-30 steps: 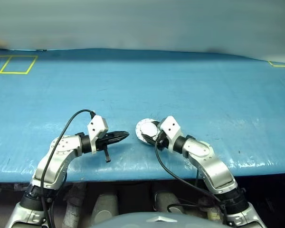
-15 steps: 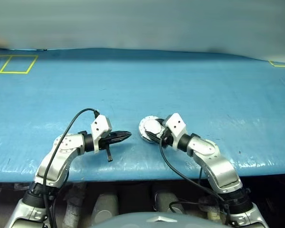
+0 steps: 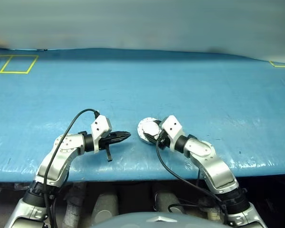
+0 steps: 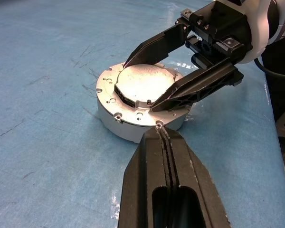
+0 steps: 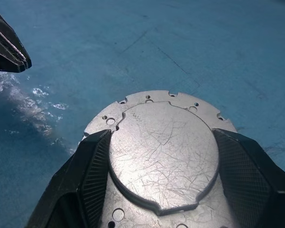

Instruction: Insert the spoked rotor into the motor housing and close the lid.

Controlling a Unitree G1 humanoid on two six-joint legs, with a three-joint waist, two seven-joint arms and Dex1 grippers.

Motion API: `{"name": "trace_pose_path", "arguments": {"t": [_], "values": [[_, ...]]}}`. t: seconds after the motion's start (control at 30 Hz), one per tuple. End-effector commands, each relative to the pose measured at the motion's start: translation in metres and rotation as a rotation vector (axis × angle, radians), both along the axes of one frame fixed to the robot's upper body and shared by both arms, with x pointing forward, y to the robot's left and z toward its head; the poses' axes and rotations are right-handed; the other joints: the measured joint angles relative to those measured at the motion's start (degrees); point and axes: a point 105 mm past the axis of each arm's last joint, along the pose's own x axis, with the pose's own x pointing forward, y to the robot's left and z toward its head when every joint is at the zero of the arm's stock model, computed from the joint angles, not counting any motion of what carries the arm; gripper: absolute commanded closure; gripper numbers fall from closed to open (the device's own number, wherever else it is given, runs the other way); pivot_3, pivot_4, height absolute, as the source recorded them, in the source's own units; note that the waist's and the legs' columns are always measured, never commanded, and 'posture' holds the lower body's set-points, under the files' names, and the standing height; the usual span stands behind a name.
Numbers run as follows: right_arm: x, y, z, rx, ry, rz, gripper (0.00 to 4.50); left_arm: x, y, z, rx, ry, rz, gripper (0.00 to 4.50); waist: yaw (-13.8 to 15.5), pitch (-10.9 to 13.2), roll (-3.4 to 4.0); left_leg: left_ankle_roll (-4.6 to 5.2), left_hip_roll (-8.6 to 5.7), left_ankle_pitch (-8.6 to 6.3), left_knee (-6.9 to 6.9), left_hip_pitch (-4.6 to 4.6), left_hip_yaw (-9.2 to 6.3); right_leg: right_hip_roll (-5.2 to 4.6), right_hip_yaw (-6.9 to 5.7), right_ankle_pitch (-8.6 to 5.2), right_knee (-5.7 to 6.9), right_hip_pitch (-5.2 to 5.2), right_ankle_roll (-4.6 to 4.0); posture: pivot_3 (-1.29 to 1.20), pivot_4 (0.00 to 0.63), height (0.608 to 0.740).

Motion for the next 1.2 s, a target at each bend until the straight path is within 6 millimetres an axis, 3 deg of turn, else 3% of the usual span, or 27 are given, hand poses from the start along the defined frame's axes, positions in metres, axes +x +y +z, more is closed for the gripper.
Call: {"name": "trace_pose_path", "arguments": {"t": [0.03, 0.53, 0.83, 1.07, 1.2], "values": [[0.004, -0.007, 0.003, 0.008, -0.008, -0.03, 1.46, 0.001, -0.003, 0.008, -0.007, -0.035, -0.017, 4.5, 0.03, 0.0, 0.0, 0.0, 0.0, 0.0, 0.0, 0.0, -0.01, 0.0, 0.0, 0.0, 0.0, 0.0, 0.0, 0.0, 0.15, 0.74], [0.008, -0.015, 0.01, 0.048, 0.003, -0.041, 1.46, 0.003, -0.007, 0.006, -0.003, -0.035, -0.033, 4.5, 0.12, 0.0, 0.0, 0.0, -0.01, 0.0, 0.0, -0.01, 0.0, 0.0, 0.0, 0.0, 0.0, 0.0, 0.01, 0.0, 0.15, 0.74], [0.008, -0.012, -0.013, -0.016, 0.044, -0.045, 1.46, 0.004, -0.008, 0.005, -0.009, -0.037, -0.028, 4.5, -0.13, -0.01, -0.01, 0.0, 0.01, 0.0, 0.02, 0.05, 0.01, 0.01, 0.01, -0.02, 0.0, 0.04, 0.06, 0.0, 0.15, 0.74], [0.008, -0.014, -0.019, -0.012, 0.057, -0.076, 1.46, 0.002, -0.002, 0.003, -0.005, -0.033, -0.023, 4.5, -0.63, -0.01, -0.01, -0.06, 0.04, 0.04, 0.03, 0.17, 0.05, 0.03, 0.02, -0.07, 0.01, 0.11, 0.13, 0.0, 0.15, 0.74], [0.008, -0.014, -0.011, 0.028, 0.054, -0.073, 1.46, 0.005, 0.002, -0.001, 0.009, -0.033, -0.002, 4.5, -0.64, -0.01, -0.02, -0.06, 0.04, 0.05, 0.06, 0.21, 0.08, 0.02, 0.05, -0.11, 0.01, 0.17, 0.06, 0.0, 0.15, 0.74]]}}
